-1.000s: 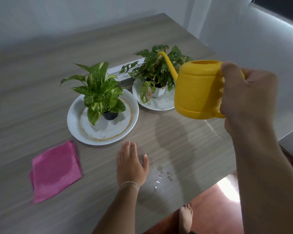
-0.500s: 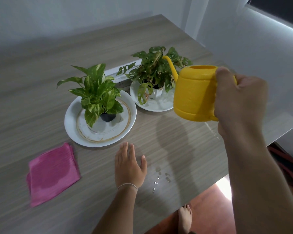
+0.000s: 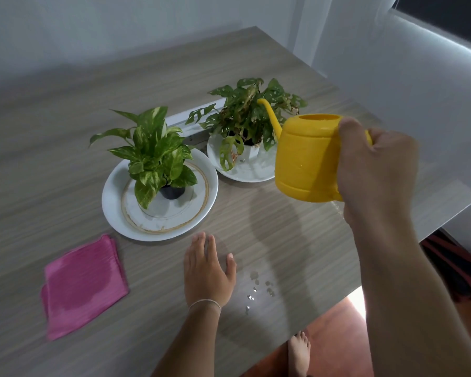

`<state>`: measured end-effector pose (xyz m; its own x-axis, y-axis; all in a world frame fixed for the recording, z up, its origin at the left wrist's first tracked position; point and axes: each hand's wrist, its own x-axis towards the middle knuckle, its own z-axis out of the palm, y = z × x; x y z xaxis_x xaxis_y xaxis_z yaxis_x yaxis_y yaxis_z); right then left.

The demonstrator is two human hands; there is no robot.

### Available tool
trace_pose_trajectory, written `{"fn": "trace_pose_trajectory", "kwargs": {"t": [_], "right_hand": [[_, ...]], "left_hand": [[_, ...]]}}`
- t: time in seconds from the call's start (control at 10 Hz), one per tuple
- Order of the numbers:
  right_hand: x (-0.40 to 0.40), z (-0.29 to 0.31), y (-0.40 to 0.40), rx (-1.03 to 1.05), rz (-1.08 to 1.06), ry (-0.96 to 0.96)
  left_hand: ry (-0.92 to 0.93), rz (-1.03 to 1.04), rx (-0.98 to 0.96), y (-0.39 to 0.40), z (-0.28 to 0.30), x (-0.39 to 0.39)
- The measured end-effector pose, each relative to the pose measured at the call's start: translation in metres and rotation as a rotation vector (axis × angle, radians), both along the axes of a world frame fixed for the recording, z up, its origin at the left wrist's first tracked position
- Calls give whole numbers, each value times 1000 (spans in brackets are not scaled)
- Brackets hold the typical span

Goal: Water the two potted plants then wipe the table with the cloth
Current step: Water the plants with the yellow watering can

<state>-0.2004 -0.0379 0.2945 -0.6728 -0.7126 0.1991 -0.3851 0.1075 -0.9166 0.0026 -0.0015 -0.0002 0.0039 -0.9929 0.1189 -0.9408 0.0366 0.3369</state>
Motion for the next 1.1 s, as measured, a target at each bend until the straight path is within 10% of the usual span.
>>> {"fn": "trace_pose_trajectory", "kwargs": {"t": [1.1], "right_hand": [[4, -5, 6, 15, 21, 47]], "left_hand": [[9, 3, 6, 0, -1, 0]]}}
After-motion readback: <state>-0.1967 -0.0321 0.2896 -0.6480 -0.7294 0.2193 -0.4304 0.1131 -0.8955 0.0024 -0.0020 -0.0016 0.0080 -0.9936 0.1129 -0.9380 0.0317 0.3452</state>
